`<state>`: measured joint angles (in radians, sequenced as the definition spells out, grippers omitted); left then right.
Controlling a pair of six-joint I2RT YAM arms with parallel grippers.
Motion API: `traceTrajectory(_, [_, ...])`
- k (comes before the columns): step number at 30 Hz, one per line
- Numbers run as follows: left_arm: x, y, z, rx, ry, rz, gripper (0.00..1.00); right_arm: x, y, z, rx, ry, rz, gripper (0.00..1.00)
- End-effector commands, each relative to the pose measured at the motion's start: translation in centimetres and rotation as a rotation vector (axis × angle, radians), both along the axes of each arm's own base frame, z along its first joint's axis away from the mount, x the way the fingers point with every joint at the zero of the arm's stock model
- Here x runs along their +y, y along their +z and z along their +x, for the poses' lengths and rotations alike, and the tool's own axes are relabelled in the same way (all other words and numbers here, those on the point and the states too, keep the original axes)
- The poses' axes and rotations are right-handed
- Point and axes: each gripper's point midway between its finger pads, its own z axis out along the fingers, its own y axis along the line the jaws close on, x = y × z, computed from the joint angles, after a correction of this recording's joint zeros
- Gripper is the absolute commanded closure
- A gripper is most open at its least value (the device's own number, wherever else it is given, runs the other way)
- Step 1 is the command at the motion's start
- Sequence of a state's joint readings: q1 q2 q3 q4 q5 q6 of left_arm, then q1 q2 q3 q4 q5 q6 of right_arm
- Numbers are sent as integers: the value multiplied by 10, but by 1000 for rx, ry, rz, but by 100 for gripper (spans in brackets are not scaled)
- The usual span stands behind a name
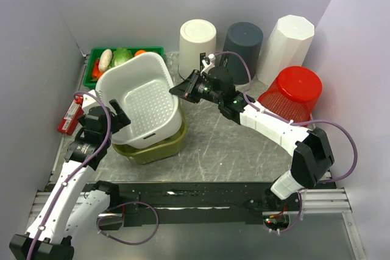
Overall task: Turn the large container upside down
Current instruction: Pick up the container from the container.
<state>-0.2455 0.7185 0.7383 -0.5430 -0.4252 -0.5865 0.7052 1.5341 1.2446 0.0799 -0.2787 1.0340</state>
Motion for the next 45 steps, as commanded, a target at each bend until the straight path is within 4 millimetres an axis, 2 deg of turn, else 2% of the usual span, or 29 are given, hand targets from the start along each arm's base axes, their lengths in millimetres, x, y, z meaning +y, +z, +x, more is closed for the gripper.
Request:
traceTrajectory(1, [-5,23,8,-69,-13,-19,4,-9,86,1,-191,-13,129,100])
traceTrajectory(10, [4,25,5,-66,40,-10,4,-18,89,8,-199,-49,124,100])
traceTrajectory(16, [21,46,-8,-164,130,-24,4,-14,96,7,-205,-24,128,100])
traceTrajectory(23, [37,81,-33,-360,189,-76,4,-12,109,4,-238,4,141,100])
traceTrajectory(35, [38,81,-34,-349,197,-73,4,-17,140,-3,-307,10,153,100])
traceTrajectory(45, [36,79,-32,-343,186,-71,4,-31,165,-9,-370,-27,144,100])
